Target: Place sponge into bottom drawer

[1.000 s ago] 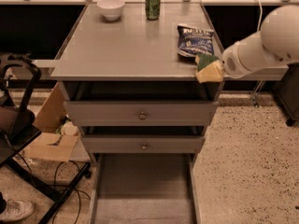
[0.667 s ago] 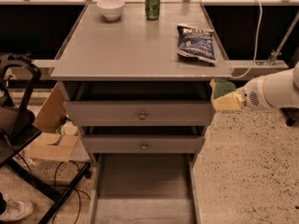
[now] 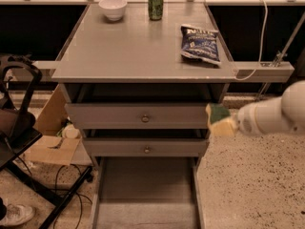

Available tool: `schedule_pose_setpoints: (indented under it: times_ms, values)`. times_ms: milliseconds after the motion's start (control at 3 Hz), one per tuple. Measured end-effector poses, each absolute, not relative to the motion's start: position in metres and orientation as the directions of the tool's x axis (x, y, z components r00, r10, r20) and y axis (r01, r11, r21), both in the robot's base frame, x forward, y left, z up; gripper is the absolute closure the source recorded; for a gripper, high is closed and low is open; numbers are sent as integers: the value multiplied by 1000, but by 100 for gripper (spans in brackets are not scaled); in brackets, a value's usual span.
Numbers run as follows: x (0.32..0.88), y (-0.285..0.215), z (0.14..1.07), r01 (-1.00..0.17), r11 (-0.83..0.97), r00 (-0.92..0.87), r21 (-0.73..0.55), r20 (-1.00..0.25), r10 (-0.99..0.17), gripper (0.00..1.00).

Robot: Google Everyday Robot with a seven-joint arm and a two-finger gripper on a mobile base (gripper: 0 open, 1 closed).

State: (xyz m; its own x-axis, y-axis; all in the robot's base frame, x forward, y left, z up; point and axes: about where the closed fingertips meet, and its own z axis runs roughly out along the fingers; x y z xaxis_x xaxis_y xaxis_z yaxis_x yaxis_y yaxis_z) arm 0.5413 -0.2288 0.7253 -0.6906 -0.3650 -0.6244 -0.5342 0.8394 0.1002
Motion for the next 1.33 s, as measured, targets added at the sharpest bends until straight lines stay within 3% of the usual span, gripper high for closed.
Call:
schedule_pose_setpoints:
  times_ms: [667, 1333]
  values:
    - [459, -209, 614, -574, 796, -731, 190, -557, -394, 100]
    - [466, -197, 590, -605, 772, -713, 194, -563, -417, 100]
